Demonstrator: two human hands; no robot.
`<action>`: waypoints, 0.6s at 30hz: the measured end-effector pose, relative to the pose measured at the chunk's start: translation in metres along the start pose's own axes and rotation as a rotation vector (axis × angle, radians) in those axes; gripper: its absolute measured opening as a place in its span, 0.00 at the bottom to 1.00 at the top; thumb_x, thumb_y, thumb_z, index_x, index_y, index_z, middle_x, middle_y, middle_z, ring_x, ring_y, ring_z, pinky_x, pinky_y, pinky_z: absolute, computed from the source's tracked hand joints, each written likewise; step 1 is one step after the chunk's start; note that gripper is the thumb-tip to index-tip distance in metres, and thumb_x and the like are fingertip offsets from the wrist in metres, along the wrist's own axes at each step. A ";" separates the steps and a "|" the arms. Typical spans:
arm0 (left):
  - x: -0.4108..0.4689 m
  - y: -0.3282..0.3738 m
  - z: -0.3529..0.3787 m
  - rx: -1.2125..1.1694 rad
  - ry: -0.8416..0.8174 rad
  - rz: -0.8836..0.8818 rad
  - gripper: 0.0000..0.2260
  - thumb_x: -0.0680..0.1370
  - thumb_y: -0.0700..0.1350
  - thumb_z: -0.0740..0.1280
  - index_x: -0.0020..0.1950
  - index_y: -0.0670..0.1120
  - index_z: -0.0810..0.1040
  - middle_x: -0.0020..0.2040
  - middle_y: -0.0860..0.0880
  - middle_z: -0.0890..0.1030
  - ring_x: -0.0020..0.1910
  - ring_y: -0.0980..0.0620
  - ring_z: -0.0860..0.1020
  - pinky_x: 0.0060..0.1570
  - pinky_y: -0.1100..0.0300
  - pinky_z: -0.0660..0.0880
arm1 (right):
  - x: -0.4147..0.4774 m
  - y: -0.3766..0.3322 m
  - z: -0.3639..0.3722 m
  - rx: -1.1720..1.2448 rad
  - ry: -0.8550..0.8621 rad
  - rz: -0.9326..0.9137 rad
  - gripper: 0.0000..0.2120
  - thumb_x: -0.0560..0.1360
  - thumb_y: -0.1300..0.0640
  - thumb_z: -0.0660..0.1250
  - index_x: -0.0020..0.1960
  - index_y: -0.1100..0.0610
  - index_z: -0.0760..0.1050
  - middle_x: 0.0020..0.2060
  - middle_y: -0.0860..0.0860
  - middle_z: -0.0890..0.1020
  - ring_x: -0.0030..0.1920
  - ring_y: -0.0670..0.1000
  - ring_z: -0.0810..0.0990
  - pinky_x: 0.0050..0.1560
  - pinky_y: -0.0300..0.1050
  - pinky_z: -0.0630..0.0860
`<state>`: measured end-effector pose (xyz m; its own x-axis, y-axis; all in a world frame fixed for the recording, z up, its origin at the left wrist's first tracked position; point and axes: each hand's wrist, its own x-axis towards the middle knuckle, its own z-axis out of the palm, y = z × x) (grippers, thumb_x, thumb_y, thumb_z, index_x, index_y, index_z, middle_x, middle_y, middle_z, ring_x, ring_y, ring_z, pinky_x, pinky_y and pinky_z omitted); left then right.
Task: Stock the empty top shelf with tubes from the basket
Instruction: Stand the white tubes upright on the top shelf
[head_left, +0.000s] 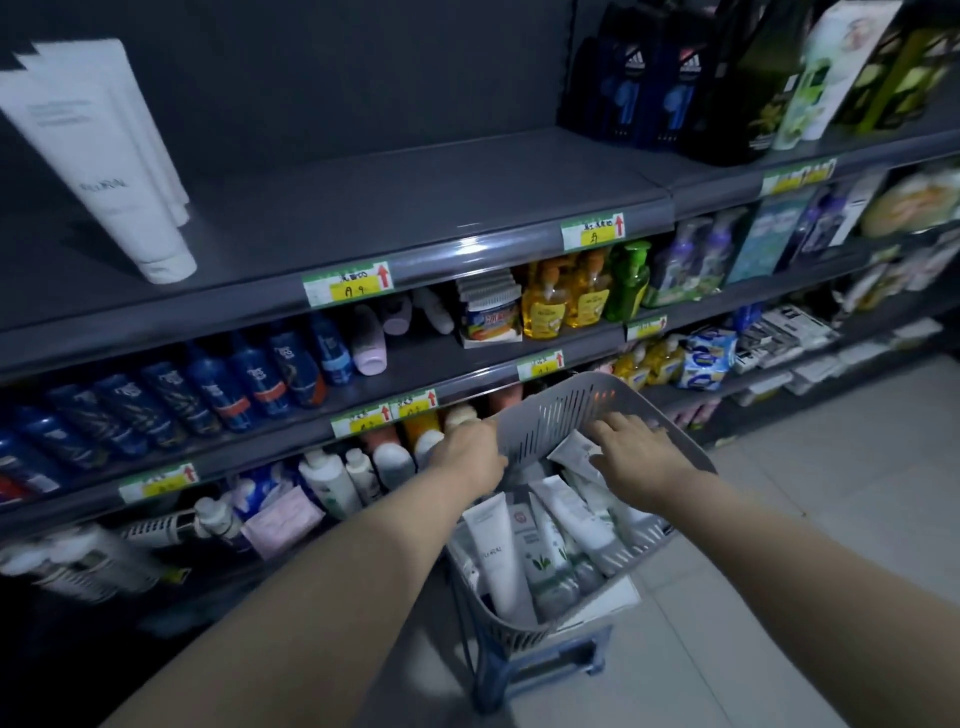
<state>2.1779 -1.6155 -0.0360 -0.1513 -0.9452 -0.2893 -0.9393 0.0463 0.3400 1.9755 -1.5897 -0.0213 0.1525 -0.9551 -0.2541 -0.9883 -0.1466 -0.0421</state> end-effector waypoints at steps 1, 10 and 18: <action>0.006 -0.001 0.007 0.006 -0.016 -0.016 0.17 0.77 0.49 0.66 0.65 0.46 0.73 0.62 0.44 0.76 0.62 0.42 0.74 0.55 0.52 0.74 | 0.004 0.002 0.006 0.006 -0.013 -0.002 0.19 0.80 0.51 0.56 0.69 0.55 0.64 0.67 0.54 0.67 0.67 0.58 0.66 0.63 0.54 0.66; 0.030 -0.015 0.058 -0.136 -0.164 -0.225 0.12 0.79 0.44 0.63 0.61 0.45 0.76 0.59 0.43 0.80 0.57 0.43 0.78 0.54 0.52 0.76 | 0.065 0.018 0.055 0.037 -0.242 -0.135 0.19 0.79 0.55 0.59 0.68 0.56 0.65 0.67 0.56 0.68 0.66 0.60 0.67 0.60 0.54 0.68; 0.040 -0.015 0.079 -0.263 -0.158 -0.440 0.11 0.79 0.38 0.60 0.60 0.42 0.77 0.57 0.42 0.80 0.56 0.43 0.78 0.50 0.55 0.74 | 0.120 0.003 0.088 0.005 -0.426 -0.328 0.23 0.78 0.56 0.59 0.72 0.56 0.60 0.68 0.60 0.66 0.67 0.62 0.67 0.66 0.54 0.68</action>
<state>2.1616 -1.6290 -0.1232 0.1754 -0.7958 -0.5796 -0.8186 -0.4449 0.3631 1.9910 -1.6825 -0.1369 0.4424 -0.6699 -0.5963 -0.8885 -0.4179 -0.1896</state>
